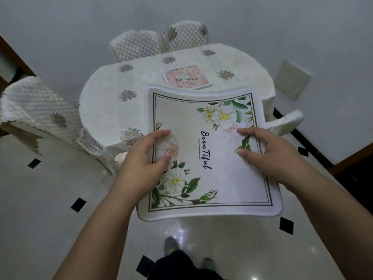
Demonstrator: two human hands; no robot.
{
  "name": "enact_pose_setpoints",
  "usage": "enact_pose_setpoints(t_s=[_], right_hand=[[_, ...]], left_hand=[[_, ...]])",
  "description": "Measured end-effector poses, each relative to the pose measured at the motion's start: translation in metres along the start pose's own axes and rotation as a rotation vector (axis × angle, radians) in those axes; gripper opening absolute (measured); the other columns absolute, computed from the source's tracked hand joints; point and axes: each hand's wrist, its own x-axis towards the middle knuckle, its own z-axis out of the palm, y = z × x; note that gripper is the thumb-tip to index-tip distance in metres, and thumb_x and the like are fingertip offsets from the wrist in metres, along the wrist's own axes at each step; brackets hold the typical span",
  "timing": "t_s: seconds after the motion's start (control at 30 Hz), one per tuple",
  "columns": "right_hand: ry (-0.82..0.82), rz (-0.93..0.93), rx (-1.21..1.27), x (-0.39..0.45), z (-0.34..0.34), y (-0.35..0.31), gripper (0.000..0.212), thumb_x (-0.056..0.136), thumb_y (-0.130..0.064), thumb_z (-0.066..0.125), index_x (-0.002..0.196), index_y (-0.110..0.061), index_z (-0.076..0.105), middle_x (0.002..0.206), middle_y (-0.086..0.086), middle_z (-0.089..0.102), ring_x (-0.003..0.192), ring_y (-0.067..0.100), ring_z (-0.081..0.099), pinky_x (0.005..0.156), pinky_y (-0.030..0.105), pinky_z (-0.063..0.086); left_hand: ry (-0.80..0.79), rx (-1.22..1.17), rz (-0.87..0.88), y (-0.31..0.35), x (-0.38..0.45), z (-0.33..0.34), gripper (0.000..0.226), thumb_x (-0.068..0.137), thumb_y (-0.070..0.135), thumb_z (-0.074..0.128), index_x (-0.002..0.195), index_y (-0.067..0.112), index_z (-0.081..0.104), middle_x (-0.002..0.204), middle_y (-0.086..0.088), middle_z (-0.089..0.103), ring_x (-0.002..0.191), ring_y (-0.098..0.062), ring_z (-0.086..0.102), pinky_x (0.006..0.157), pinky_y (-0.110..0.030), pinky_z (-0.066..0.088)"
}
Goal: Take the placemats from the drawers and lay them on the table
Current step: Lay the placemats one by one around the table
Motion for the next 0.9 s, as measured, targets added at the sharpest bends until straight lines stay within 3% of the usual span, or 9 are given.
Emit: enact_pose_setpoints(t_s=[0.17,0.3,0.37,0.53,0.67,0.77,0.9], right_hand=[[0.006,0.055,0.017,0.045,-0.016,0.011,0.046,0.084,-0.032,0.077,0.123,-0.049,0.062,0.124,-0.017,0.06,0.114,0.01,0.058,0.104,0.032,0.046],[0.014,0.086,0.024,0.092,-0.02,0.02,0.047,0.082,-0.034,0.079,0.121,-0.053,0.06,0.127,-0.017,0.059,0.114,0.012,0.059,0.104,0.039,0.049],[0.02,0.092,0.002,0.119,-0.023,0.024,0.048,0.082,-0.035,0.078,0.122,-0.053,0.059,0.128,-0.017,0.058,0.114,0.012,0.059,0.104,0.041,0.049],[0.032,0.101,-0.072,0.19,-0.031,0.019,0.049,0.084,-0.036,0.076,0.128,-0.047,0.058,0.132,-0.014,0.057,0.118,0.012,0.056,0.106,0.039,0.047],[0.068,0.105,-0.097,0.245,-0.039,0.014,0.049,0.085,-0.035,0.075,0.129,-0.046,0.057,0.13,-0.013,0.057,0.116,0.015,0.056,0.103,0.039,0.048],[0.076,0.091,-0.123,0.28,-0.043,0.015,0.05,0.086,-0.03,0.075,0.131,-0.043,0.057,0.125,-0.014,0.052,0.114,0.01,0.051,0.103,0.032,0.044],[0.042,0.105,-0.088,0.318,-0.045,0.022,0.05,0.086,-0.023,0.075,0.13,-0.041,0.059,0.126,-0.009,0.05,0.112,0.009,0.048,0.105,0.032,0.041]], left_hand=[[-0.031,-0.014,-0.02,0.004,0.053,0.027,0.051,0.092,0.021,0.072,0.132,0.049,0.058,0.122,0.044,0.043,0.116,0.022,0.041,0.113,-0.03,0.04],[-0.054,-0.029,-0.008,0.001,0.107,0.046,0.05,0.092,0.02,0.072,0.132,0.048,0.059,0.133,0.029,0.051,0.126,0.007,0.047,0.112,-0.032,0.043],[-0.077,-0.034,-0.018,-0.001,0.136,0.056,0.05,0.093,0.021,0.071,0.132,0.049,0.059,0.134,0.029,0.05,0.126,0.007,0.046,0.111,-0.029,0.042],[-0.11,-0.057,-0.022,-0.004,0.214,0.072,0.05,0.093,0.021,0.07,0.132,0.05,0.058,0.126,0.037,0.047,0.113,0.023,0.043,0.11,-0.027,0.04],[-0.128,-0.061,-0.007,0.001,0.28,0.08,0.048,0.093,0.021,0.07,0.131,0.049,0.059,0.126,0.036,0.048,0.123,0.006,0.046,0.108,-0.027,0.04],[-0.134,-0.058,0.016,0.003,0.322,0.088,0.047,0.093,0.019,0.071,0.129,0.046,0.06,0.137,0.024,0.053,0.127,0.005,0.046,0.109,-0.022,0.037],[-0.113,-0.099,-0.029,-0.002,0.354,0.095,0.046,0.091,0.018,0.072,0.126,0.048,0.063,0.139,0.022,0.055,0.13,0.003,0.048,0.111,-0.027,0.039]])
